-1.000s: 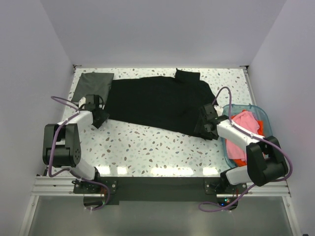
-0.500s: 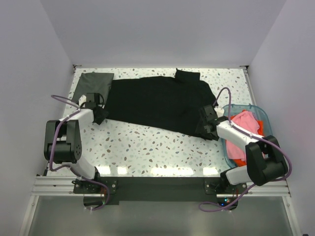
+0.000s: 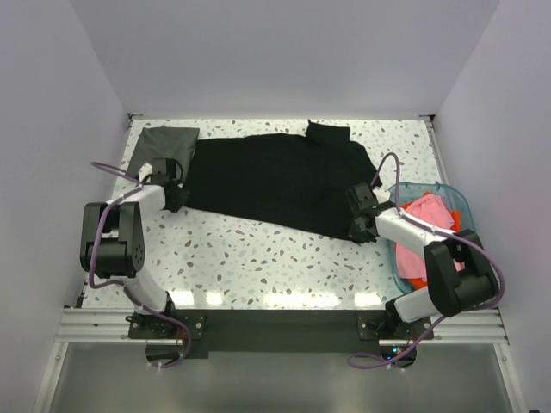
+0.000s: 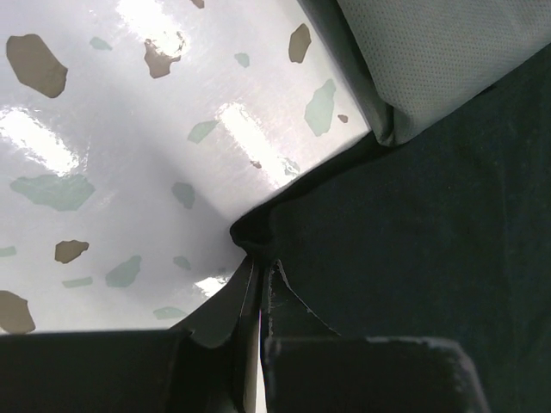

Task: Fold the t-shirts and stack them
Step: Fold the tshirt

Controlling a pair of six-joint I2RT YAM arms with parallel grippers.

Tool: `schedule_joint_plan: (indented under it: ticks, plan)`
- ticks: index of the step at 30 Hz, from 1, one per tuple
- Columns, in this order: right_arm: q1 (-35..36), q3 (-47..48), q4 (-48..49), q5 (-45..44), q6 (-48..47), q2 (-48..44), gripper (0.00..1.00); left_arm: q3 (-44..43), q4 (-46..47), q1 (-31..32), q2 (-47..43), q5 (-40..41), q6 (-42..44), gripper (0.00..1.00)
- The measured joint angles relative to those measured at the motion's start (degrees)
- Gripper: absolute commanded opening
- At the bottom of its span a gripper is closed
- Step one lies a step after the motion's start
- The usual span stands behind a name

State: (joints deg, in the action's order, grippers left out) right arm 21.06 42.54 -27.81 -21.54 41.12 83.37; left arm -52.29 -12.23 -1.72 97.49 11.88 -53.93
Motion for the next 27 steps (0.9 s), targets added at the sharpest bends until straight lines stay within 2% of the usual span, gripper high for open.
schedule_joint_plan:
  ticks: [4, 9, 17, 25, 26, 27]
  plan:
    - [0.0, 1.05, -1.9, 0.2, -0.17, -1.05, 0.0, -0.13, -2.27, 0.04, -0.66, 0.85, -0.22, 0.0]
    - [0.0, 2.01, -6.25, 1.29, -0.04, -8.83, 0.0, 0.59, -7.37, 0.13, -5.22, 3.3, -1.51, 0.0]
    - [0.04, 1.73, -14.05, 4.61, 1.66, -24.37, 0.0, 8.94, -13.49, 0.35, -20.76, 6.64, -4.26, 0.0]
    - [0.04, 0.72, -25.03, 8.28, 3.41, -40.52, 0.0, 20.46, -21.35, 0.35, -40.39, 7.21, -8.28, 0.0]
    - [0.04, 0.68, -26.25, 8.98, 3.54, -42.03, 0.0, 21.29, -22.51, 0.35, -42.58, 7.21, -8.61, 0.03]
    - [0.07, 0.46, -27.15, 9.57, 3.72, -43.41, 0.14, 21.84, -23.71, 0.35, -44.61, 7.21, -8.96, 0.11]
